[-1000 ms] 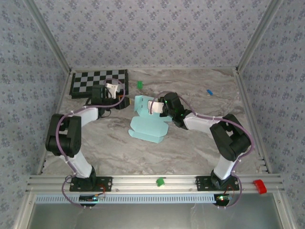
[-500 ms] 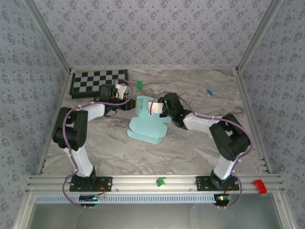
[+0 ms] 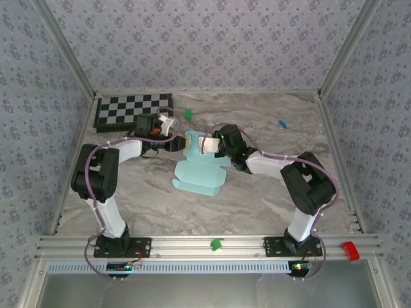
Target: Fold the paper box
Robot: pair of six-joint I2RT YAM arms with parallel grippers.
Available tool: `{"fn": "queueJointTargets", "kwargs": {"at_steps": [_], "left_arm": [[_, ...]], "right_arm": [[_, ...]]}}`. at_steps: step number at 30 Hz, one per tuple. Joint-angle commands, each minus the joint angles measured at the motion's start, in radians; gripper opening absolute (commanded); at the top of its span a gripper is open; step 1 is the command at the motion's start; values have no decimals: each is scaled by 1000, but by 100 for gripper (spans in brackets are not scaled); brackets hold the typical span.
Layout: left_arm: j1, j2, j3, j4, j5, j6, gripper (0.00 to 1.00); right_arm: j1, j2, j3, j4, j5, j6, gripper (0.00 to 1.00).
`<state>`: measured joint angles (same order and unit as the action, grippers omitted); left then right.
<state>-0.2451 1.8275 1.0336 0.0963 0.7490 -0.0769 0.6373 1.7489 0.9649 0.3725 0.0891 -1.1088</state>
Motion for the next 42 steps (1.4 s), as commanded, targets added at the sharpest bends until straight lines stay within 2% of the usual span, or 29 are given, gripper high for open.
{"fn": "queueJointTargets", "kwargs": {"at_steps": [1,9,24,33,42], "left_arm": [[-11,-5,11,-39,56,44,54],[-10,-27,-31,-37,42,75,54],[-7,-77,-96,35,36,51,54],[-7,-61,-86,93,29,17,54],[-10,-25,-71,155,68,-28,54]], "right_arm": [[15,26,20,-43,-10,-20,0],[27,17,-16,26,11,-58,0],[59,53,-104,328,124,-183,0],[52,79,-91,410,158,-218,0],[50,95,-91,450,178,-239,0]]}}
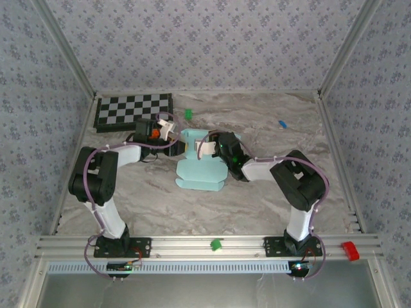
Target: Fold the paper box
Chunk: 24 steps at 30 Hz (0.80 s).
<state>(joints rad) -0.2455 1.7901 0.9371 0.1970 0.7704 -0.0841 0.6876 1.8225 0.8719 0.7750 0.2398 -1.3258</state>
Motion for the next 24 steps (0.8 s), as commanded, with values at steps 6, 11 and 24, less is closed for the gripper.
{"fn": "queueJointTargets", "kwargs": {"at_steps": [6,11,24], "left_arm": [[-19,-7,12,56,60,-14,53],[-18,-26,-6,44,52,9,54],[-32,-43,-24,59,59,23,58]], "right_arm": [[7,48,-11,121,75,-53,0],[12,54,-13,125,86,-50,0],[20,63,-8,116,99,-45,0]]}}
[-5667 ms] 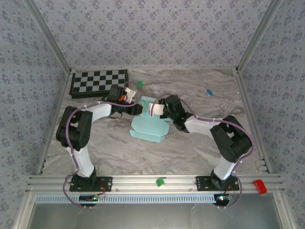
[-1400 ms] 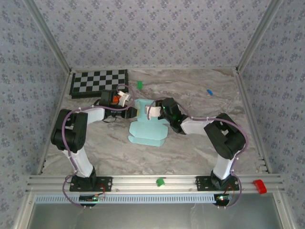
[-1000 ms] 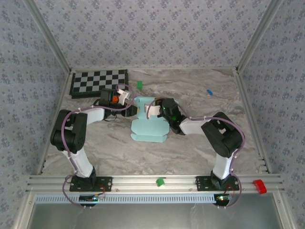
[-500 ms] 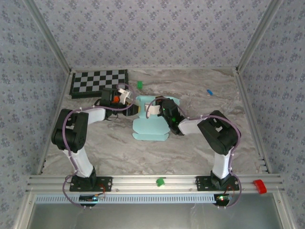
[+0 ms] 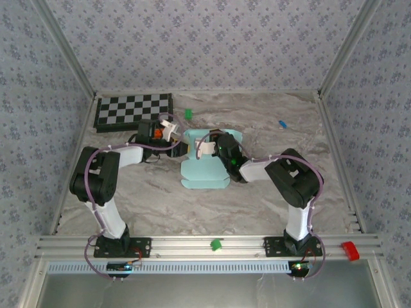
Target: Fold the paper box
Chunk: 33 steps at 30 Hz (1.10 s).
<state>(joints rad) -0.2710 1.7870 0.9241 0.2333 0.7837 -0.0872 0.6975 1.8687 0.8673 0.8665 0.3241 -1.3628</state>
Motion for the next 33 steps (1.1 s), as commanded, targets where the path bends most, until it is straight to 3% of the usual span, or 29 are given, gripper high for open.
{"fn": "queueJointTargets", "kwargs": {"at_steps": [1,15,21,33], "left_arm": [[-7,-44,-14,22,44,28,59],[18,-55,-40,94,99,-23,59],[35,-36,-48,130,124,-65,54],[11,9,-27,103,64,-60,46]], "right_arm": [[10,15,-5,25,15,-6,0],[8,23,-3,17,16,-3,0],[10,30,-1,17,21,-2,0],[10,33,-1,33,25,-1,0]]}}
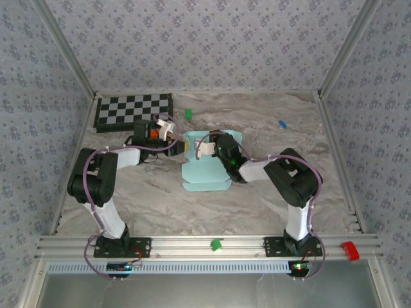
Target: Fold the paper box
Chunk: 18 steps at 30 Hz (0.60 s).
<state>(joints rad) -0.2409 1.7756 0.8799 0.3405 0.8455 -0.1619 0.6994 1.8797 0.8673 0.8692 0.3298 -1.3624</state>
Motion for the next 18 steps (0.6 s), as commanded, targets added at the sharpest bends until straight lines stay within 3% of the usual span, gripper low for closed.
{"fn": "queueJointTargets", "kwargs": {"at_steps": [1,11,18], "left_arm": [[-24,25,22,-12,-6,21,46],[-66,47,40,-31,-92,37,52],[-99,53,39,-26,-226,36,51]], "right_arm": [[8,24,-1,33,20,-2,0],[9,27,1,40,25,-5,0],[15,28,-10,71,29,-5,0]]}}
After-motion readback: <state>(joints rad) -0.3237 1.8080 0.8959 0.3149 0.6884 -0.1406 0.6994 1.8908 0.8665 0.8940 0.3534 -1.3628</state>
